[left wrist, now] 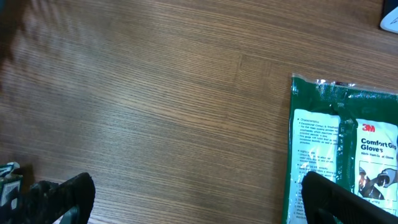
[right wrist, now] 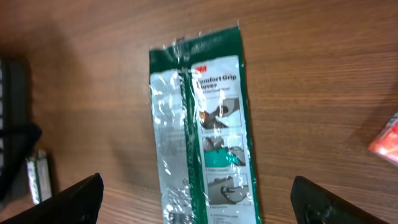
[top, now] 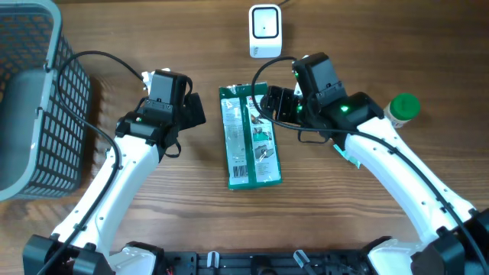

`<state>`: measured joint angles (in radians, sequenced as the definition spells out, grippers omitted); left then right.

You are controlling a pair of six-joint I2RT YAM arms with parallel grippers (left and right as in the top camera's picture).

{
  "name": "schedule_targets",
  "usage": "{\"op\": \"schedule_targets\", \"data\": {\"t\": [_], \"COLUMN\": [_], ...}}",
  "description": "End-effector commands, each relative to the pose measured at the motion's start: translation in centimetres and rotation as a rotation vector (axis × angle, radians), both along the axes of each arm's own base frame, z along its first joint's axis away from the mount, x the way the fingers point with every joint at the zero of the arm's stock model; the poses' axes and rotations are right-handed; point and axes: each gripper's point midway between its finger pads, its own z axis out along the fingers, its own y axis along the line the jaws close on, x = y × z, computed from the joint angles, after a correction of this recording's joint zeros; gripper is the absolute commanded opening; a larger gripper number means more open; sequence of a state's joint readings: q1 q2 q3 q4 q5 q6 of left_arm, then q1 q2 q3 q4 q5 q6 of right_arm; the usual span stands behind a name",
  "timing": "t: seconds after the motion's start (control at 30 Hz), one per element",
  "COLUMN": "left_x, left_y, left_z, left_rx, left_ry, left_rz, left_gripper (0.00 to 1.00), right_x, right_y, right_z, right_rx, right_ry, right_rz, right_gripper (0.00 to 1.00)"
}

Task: Scan the item barcode

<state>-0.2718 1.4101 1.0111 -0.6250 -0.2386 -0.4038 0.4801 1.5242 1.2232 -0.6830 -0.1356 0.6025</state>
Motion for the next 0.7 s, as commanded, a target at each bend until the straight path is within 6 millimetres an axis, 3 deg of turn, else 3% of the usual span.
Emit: {"op": "schedule_targets", "data": {"t": [0.0,0.4,0.67], "left_x": [0.3,0.3,0.3], "left_y": [0.2,0.2,0.2], "left_z": [0.3,0.3,0.3], "left_rx": [0.008,0.008,0.008], "left_ry": [-0.010,-0.010,-0.010], "left_rz": [-0.001,-0.001,-0.001], "left_gripper": [1.00,1.00,1.00], "right_x": [-0.8,-2.1,-2.5], "right_y": [0.4,1.6,2.1], "right_z": [-1.9,-4.9,-4.8], "right_rx": [-0.020,-0.035,-0.037], "right_ry": [0.057,0.133,0.103], "right_rz": [0.062,0.229,0.344], "right_gripper": [0.97,0.97,0.96]}}
